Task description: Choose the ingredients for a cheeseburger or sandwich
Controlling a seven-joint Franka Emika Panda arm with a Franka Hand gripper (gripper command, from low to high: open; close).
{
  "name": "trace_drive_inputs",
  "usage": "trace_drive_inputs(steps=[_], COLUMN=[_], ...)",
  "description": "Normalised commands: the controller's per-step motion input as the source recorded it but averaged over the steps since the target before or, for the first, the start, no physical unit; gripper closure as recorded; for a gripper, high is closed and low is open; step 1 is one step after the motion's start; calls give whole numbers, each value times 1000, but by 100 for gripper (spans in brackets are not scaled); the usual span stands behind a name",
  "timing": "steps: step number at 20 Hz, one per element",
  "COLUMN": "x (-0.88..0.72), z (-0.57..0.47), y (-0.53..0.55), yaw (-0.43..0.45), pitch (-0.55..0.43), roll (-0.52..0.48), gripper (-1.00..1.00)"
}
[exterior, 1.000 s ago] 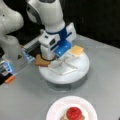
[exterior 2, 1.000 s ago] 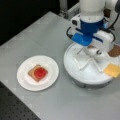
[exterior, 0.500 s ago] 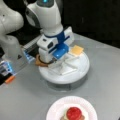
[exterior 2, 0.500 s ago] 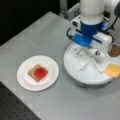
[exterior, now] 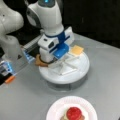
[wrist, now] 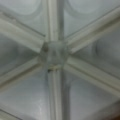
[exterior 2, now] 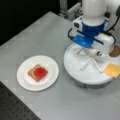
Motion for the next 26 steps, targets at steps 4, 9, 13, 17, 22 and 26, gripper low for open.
trace_drive_inputs(steps=[4, 9, 13, 17, 22, 26], x=[-138, -74, -36, 4, 4, 7], z=[-245, -212, -48, -29, -69, -107], y=[32, 114, 141, 134, 100, 88], yaw=[66, 84, 62, 17, 1, 10], pitch=[-212, -137, -77, -82, -79, -78], roll=[-171, -173, -127, -101, -104, -102], gripper=[-100, -100, -100, -100, -100, -100])
